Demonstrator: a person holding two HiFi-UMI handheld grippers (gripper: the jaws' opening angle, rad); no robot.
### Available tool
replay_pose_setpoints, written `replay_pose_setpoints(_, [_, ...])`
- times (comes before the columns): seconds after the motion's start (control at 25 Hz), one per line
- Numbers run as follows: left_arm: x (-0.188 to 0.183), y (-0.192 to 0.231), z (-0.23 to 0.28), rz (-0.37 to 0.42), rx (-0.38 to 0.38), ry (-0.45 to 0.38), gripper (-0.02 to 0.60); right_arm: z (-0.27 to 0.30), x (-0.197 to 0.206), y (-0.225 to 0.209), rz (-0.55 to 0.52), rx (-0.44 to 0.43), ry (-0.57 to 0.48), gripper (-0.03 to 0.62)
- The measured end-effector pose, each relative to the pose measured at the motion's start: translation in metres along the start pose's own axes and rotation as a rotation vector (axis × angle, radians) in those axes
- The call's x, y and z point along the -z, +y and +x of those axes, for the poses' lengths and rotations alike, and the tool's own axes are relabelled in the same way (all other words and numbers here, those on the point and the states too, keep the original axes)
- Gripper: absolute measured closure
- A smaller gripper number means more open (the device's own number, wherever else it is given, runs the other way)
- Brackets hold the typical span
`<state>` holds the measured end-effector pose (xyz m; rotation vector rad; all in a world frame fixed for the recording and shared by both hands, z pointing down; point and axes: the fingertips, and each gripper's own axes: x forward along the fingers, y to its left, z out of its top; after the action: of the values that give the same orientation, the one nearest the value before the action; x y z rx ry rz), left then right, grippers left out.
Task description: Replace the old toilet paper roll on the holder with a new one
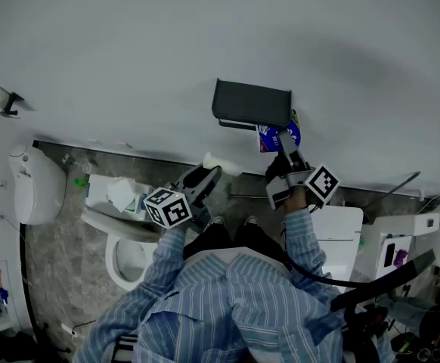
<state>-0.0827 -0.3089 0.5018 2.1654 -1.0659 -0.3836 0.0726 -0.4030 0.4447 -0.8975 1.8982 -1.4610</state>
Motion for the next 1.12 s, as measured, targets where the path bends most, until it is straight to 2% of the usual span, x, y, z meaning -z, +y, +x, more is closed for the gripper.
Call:
replay_pose_setpoints(0.48, [-0.010,0.015,-0.019,-0.010,-0.015,-0.016,0.430,0.029,0.064,0.006,-0.001,-0.022,0.156,0.185])
replay_pose_setpoints(1.0, [-0.010,0.017,-0.032,-0.007,-0.024,-0.018,0.430,0.034,0.065,0.006,0.013,-0.042,0.188,0.187])
replay_pose_setpoints(1.12, [-0.009,0.018,-0.032,-0.006,-0.018,-0.010,0.430,0.042,0.070,0.003,0.045,-0.057,0.213,0.187])
